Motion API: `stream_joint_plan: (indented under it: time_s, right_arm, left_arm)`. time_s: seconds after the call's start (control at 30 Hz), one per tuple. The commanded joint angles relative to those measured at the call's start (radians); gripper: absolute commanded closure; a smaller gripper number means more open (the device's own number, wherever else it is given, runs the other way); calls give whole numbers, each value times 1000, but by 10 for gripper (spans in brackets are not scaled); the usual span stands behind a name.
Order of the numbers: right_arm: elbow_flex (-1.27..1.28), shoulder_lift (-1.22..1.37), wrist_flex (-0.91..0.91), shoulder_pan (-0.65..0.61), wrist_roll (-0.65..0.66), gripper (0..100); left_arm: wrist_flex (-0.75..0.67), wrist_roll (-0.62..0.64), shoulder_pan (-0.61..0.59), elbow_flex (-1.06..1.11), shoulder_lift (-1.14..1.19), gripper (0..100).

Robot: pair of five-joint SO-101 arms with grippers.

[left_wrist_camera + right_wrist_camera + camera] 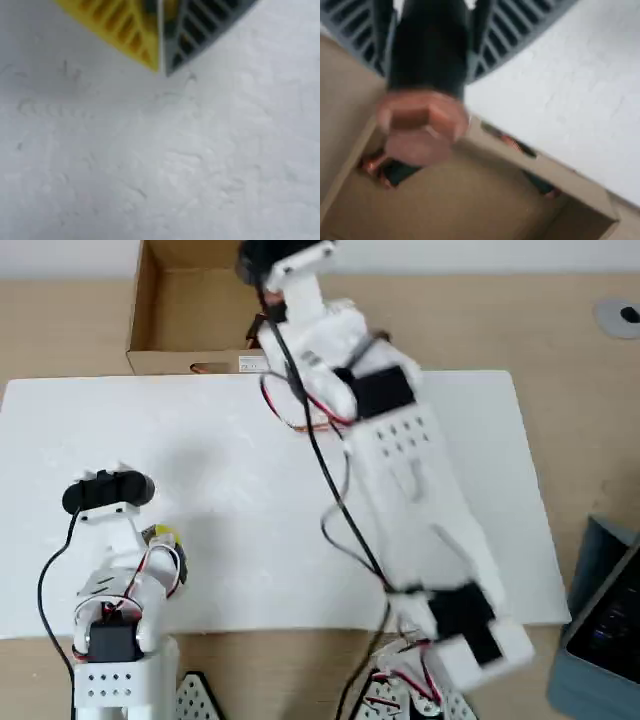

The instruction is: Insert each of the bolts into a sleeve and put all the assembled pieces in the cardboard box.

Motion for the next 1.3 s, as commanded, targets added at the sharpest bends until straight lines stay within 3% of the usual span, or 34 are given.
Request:
stream_joint_plan:
  time_s: [0.0, 0.43, 0.77, 1.07, 1.27]
  right_arm:
    - [-245, 137, -35, 15, 25, 988]
    - [-777, 662, -35, 12, 166, 988]
    - [-1122, 1086, -199, 8, 387, 987]
    - [-1330, 1320, -204, -1, 516, 985]
    - [-1336, 1346, -203, -1, 525, 856]
  left_arm:
    - [-3, 2, -8, -2, -5, 998]
    - [-3, 2, -8, -2, -5, 998]
    - [-3, 3, -8, -2, -5, 998]
    - [-3, 3, -8, -2, -5, 998]
    - [-3, 3, -8, -2, -5, 998]
